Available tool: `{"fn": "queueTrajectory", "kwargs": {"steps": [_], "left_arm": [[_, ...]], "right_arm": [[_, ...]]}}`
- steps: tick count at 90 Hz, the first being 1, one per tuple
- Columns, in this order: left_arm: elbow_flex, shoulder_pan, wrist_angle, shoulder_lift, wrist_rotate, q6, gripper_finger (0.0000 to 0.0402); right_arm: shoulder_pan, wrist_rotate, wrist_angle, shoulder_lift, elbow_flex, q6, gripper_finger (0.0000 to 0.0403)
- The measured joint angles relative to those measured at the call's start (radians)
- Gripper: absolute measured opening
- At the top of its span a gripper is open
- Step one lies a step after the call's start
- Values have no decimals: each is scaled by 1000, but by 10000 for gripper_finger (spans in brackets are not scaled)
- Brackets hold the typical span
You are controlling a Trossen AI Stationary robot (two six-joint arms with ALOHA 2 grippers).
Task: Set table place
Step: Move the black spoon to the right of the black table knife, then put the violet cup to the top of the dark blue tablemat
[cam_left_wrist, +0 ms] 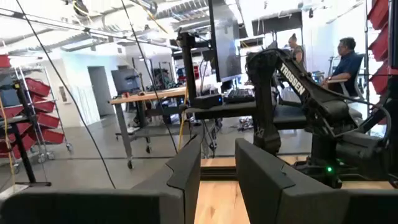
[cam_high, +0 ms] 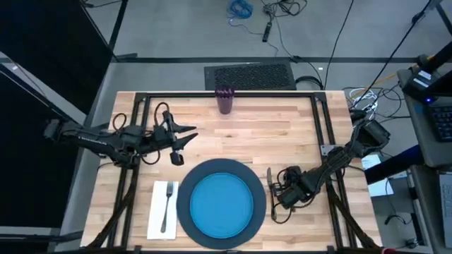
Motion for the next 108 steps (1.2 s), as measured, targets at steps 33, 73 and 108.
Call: {"fn": "queueTrajectory", "kwargs": {"steps": [33, 73, 108], "left_arm": [[0, -12, -18, -25, 0, 1, 84], [0, -12, -17, -25, 0, 1, 84], [0, -12, -16, -25, 0, 1, 84]], "right_arm": [[2, 1, 32, 0, 0, -3, 7], [28, 2, 58, -2, 1, -7, 57], [24, 10, 60, -9, 2, -61, 70]]}}
